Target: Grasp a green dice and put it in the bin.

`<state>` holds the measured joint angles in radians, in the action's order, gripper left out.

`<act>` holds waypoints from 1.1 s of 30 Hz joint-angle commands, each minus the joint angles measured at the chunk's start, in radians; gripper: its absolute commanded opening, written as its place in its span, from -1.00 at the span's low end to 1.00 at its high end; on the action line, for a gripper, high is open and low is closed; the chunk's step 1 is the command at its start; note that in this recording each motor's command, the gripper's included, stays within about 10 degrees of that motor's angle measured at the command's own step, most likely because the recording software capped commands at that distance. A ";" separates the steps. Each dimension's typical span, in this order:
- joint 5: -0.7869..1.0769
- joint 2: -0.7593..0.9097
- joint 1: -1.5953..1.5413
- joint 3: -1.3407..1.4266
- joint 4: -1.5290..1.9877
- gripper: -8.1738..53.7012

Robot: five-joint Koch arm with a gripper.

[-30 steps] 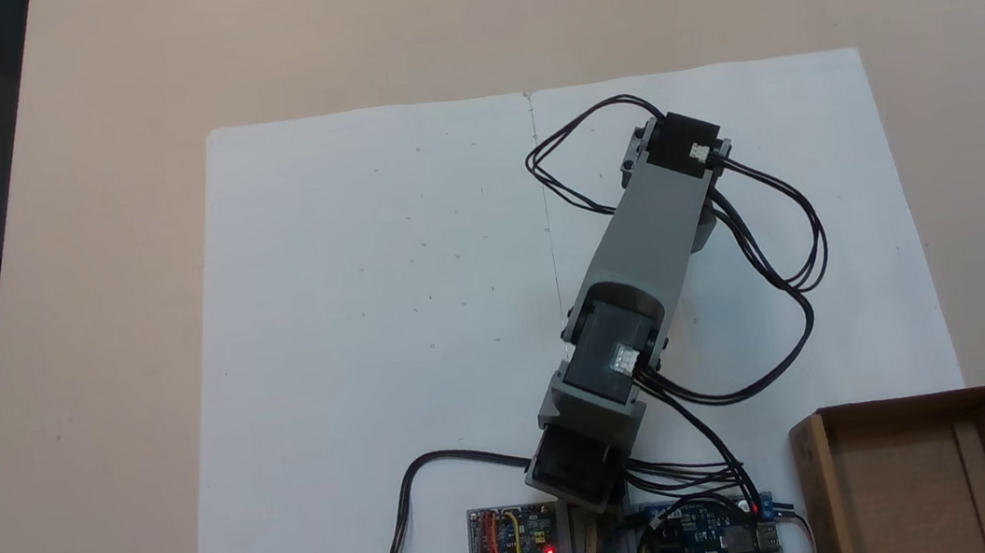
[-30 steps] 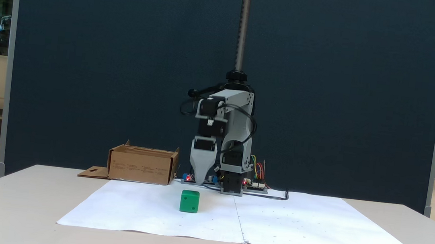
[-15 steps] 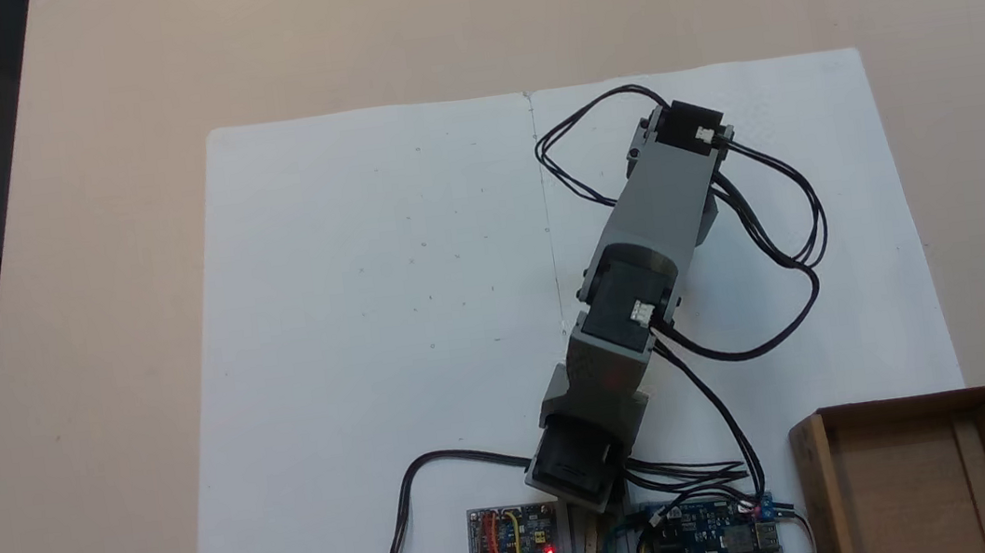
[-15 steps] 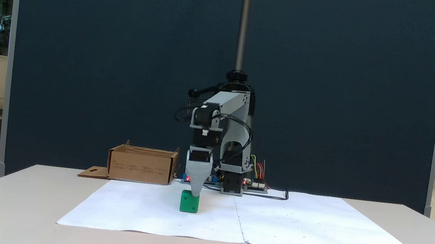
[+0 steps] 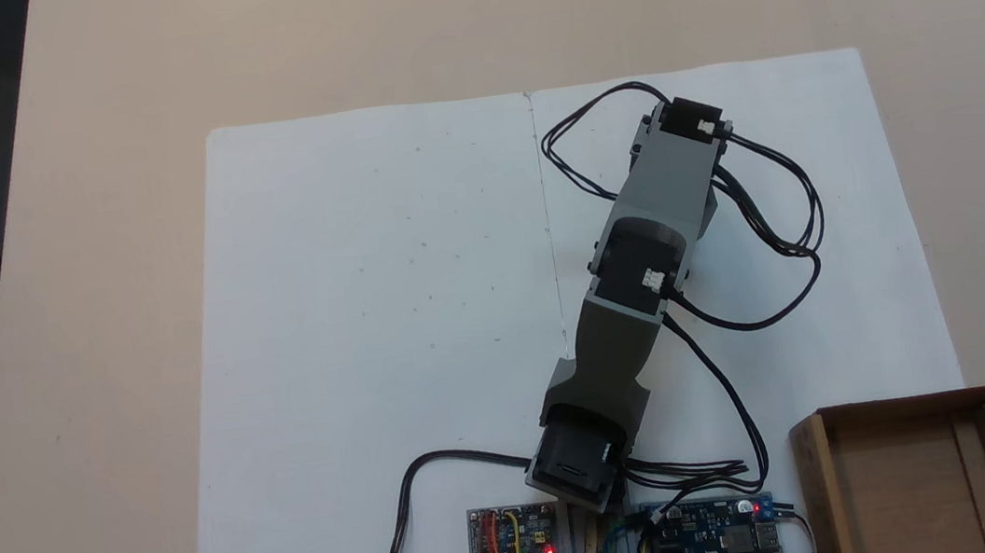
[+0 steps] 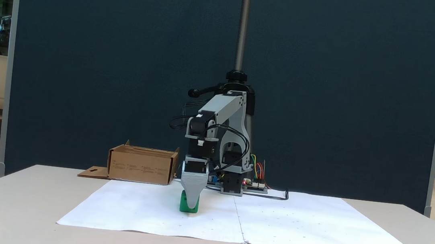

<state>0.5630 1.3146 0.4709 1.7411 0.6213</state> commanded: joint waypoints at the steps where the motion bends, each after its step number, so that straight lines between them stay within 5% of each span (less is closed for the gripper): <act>1: 0.118 0.011 0.012 -0.049 -0.037 0.65; 33: 0.118 -0.044 0.046 -0.049 -0.049 0.34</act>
<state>0.5630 1.2502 0.5047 1.7273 0.6213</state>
